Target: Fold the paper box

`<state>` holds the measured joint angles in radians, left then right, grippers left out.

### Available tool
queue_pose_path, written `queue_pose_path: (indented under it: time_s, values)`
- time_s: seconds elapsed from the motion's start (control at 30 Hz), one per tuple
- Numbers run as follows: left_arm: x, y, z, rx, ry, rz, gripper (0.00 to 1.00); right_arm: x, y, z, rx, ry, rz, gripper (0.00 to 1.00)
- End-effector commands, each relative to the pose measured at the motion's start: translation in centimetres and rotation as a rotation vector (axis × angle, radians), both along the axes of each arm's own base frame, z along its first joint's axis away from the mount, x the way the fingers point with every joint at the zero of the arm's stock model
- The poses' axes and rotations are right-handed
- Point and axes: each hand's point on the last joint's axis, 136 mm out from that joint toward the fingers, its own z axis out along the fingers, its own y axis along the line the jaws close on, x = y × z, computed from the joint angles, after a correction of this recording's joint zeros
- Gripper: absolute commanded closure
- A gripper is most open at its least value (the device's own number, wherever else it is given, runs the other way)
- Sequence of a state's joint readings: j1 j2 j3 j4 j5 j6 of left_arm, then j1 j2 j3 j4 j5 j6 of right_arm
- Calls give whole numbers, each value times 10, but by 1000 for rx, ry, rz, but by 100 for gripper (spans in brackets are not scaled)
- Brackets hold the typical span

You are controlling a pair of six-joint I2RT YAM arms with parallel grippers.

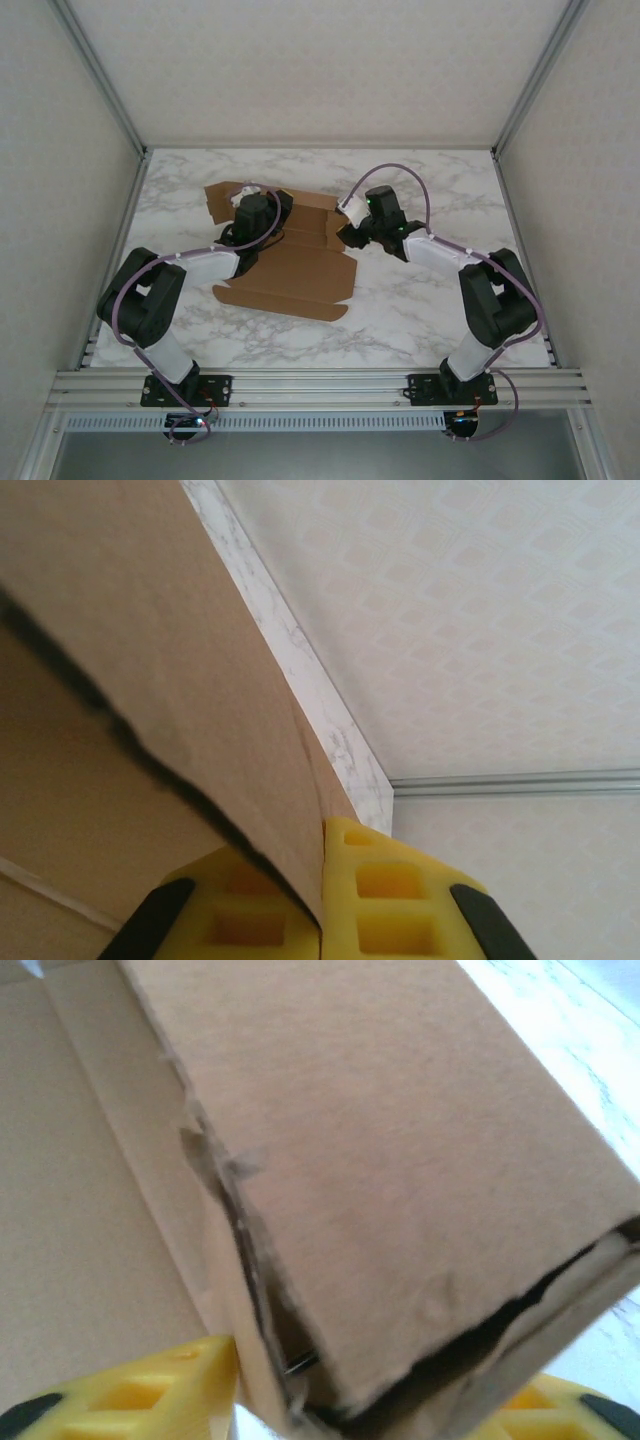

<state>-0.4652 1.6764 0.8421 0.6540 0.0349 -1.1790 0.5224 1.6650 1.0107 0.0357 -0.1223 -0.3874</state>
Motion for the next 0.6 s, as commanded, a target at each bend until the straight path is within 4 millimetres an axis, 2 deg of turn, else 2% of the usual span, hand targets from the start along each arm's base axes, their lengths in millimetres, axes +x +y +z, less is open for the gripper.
queue_pose_path:
  time_s: [0.0, 0.2, 0.43, 0.57]
  values:
    - [-17, -10, -42, 41, 119, -74, 100, 23, -10, 3, 13, -59, -138, 51]
    - [-19, -11, -41, 27, 120, -80, 100, 33, -10, -3, 17, -55, -182, 52]
    - [-23, -7, -37, 7, 117, -60, 100, 36, -15, -11, 32, -20, -264, 60]
    - [-24, -7, -33, -24, 118, -40, 100, 38, -19, -18, -3, -10, -325, 60]
